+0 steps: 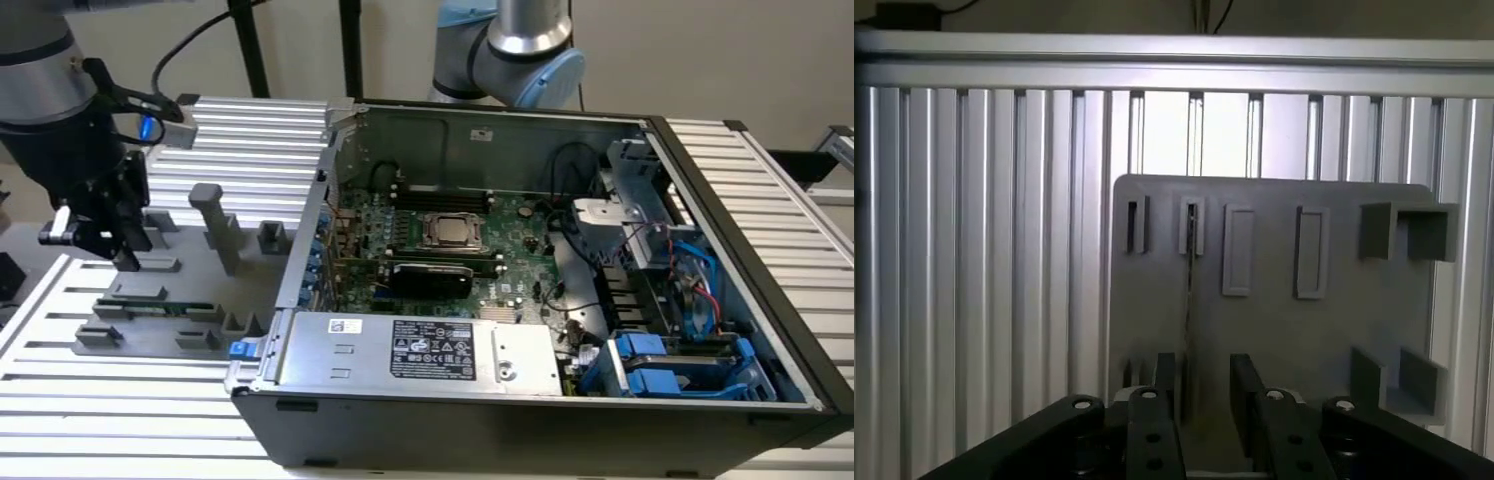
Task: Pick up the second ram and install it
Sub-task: 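Pick up the second ram and move it above second insertion slot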
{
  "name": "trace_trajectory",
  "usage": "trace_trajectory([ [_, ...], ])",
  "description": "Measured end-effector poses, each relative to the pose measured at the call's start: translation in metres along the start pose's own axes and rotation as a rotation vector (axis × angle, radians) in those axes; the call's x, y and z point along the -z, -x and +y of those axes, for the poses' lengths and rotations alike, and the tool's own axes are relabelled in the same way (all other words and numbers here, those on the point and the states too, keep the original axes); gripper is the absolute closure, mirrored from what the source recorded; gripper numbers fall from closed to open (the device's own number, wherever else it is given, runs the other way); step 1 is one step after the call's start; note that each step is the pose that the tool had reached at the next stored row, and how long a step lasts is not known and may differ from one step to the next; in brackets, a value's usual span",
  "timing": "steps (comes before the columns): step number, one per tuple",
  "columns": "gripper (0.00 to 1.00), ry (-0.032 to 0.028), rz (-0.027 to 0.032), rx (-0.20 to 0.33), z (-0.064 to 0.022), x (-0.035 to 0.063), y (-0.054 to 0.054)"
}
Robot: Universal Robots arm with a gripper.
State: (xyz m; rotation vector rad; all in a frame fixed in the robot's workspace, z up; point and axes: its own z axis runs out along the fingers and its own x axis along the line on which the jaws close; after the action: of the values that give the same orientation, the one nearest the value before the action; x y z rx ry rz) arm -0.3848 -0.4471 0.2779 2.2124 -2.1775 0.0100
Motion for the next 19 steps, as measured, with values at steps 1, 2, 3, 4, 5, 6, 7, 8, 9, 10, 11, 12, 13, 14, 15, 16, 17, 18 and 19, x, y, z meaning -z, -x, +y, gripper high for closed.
trace_trajectory([
  [1, 0.00, 0.0001, -0.0005, 0.000, 0.0000, -0.0018, 0.000],
  [2, 0.00, 0.0000, -0.0010, 0.000, 0.0000, -0.0036, -0.001],
  [3, 0.00, 0.0001, -0.0014, 0.000, -0.0001, -0.0054, -0.001],
  [4, 0.00, 0.0001, -0.0018, 0.000, -0.0001, -0.0072, -0.001],
  [5, 0.00, 0.0000, -0.0022, 0.000, -0.0002, -0.0091, -0.001],
  [6, 0.00, 0.0000, -0.0024, 0.000, -0.0002, -0.0108, -0.001],
  [7, 0.00, 0.0000, -0.0025, 0.000, -0.0003, -0.0127, -0.002],
  [8, 0.00, 0.0000, -0.0026, 0.000, -0.0003, -0.0144, -0.002],
  [9, 0.00, 0.0001, -0.0025, 0.000, -0.0004, -0.0164, -0.002],
  [10, 0.00, 0.0000, -0.0025, 0.000, -0.0004, -0.0182, -0.002],
  [11, 0.00, 0.0001, -0.0025, 0.000, -0.0004, -0.0201, -0.002],
  [12, 0.00, 0.0000, -0.0025, 0.000, -0.0005, -0.0218, -0.002],
  [13, 0.00, 0.0000, -0.0025, 0.000, -0.0006, -0.0236, -0.002],
  [14, 0.00, 0.0000, -0.0026, 0.000, -0.0006, -0.0255, -0.002],
  [15, 0.00, 0.0000, -0.0026, 0.000, -0.0007, -0.0273, -0.002],
  [16, 0.00, -0.0001, -0.0026, 0.000, -0.0007, -0.0291, -0.002],
  [17, 0.00, 0.0000, -0.0025, 0.000, -0.0007, -0.0309, -0.002],
  [18, 0.00, 0.0001, -0.0025, 0.001, -0.0008, -0.0327, -0.002],
  [19, 0.00, 0.0000, -0.0025, 0.001, -0.0008, -0.0345, -0.002],
])
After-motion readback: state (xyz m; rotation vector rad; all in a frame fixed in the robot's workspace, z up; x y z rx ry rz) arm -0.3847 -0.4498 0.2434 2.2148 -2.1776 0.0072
